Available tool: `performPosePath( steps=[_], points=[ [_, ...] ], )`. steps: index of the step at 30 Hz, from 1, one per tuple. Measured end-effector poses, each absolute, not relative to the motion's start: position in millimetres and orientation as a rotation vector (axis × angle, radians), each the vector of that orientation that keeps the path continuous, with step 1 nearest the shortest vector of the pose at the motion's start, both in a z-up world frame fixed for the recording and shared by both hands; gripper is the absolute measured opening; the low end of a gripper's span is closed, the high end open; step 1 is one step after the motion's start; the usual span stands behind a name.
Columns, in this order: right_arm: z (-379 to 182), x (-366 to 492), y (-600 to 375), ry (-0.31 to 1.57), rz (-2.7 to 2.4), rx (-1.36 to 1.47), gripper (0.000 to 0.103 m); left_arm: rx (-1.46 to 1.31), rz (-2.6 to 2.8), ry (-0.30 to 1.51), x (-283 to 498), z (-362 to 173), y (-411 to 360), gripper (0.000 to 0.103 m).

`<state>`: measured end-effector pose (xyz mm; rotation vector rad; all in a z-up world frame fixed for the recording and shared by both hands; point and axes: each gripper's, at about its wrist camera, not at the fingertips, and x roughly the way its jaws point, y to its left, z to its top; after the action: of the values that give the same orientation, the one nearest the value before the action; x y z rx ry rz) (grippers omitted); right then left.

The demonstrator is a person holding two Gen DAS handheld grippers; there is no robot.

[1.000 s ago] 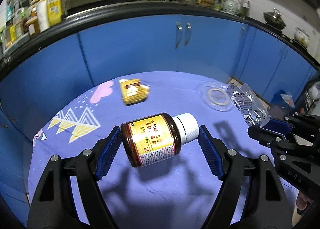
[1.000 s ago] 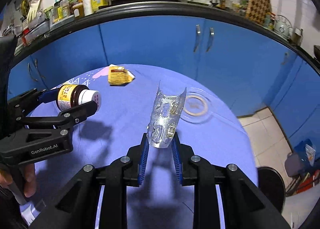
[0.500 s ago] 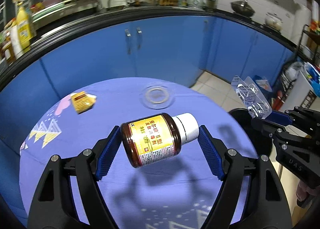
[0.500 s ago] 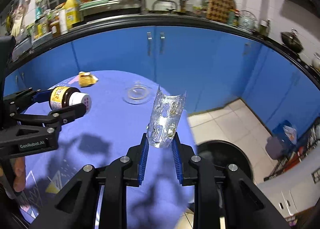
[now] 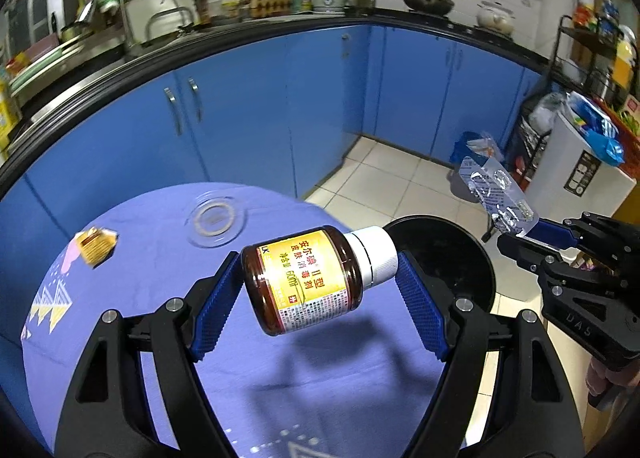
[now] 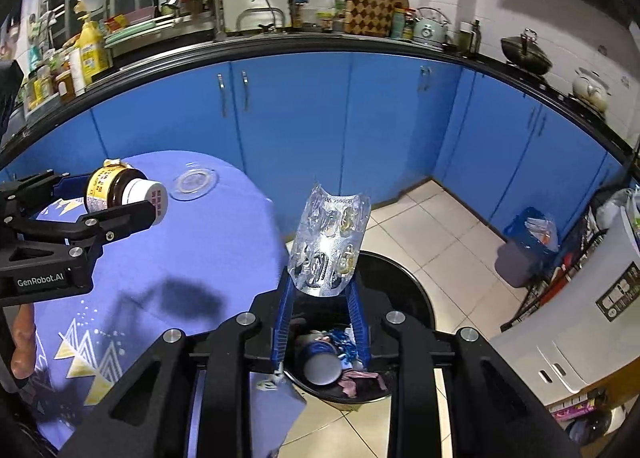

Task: Collect trash
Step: 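Carry the pill blister to the bin with the right gripper while the left carries the bottle, then open the right gripper over the bin while the left gripper drops the bottle in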

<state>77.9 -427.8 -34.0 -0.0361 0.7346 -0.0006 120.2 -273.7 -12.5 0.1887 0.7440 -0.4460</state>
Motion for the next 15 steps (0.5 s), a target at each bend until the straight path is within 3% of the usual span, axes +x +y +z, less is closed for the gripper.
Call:
performPosePath(
  steps=[6,13,14,15],
  points=[
    [-35.7,78.5,-441.2,0.725,-0.024,-0.039,0.028,0.217,-0.474,0.734,124.7,-9.5,-302.8,0.077],
    [-36.2,86.1,-453.3,0.704,-0.030,-0.038,0.038,0.222,-0.465,0.735,136.6,-10.6,-315.3,0.077],
    [-36.1,86.4,-454.4,0.700,-0.038,-0.040,0.056,0.220,-0.461,0.740,138.9,-11.9,-316.3,0.077],
    [-35.6,87.7,-456.4,0.694,-0.061,-0.045,0.081,0.220,-0.459,0.744,140.7,-12.6,-317.6,0.077]
  ],
)
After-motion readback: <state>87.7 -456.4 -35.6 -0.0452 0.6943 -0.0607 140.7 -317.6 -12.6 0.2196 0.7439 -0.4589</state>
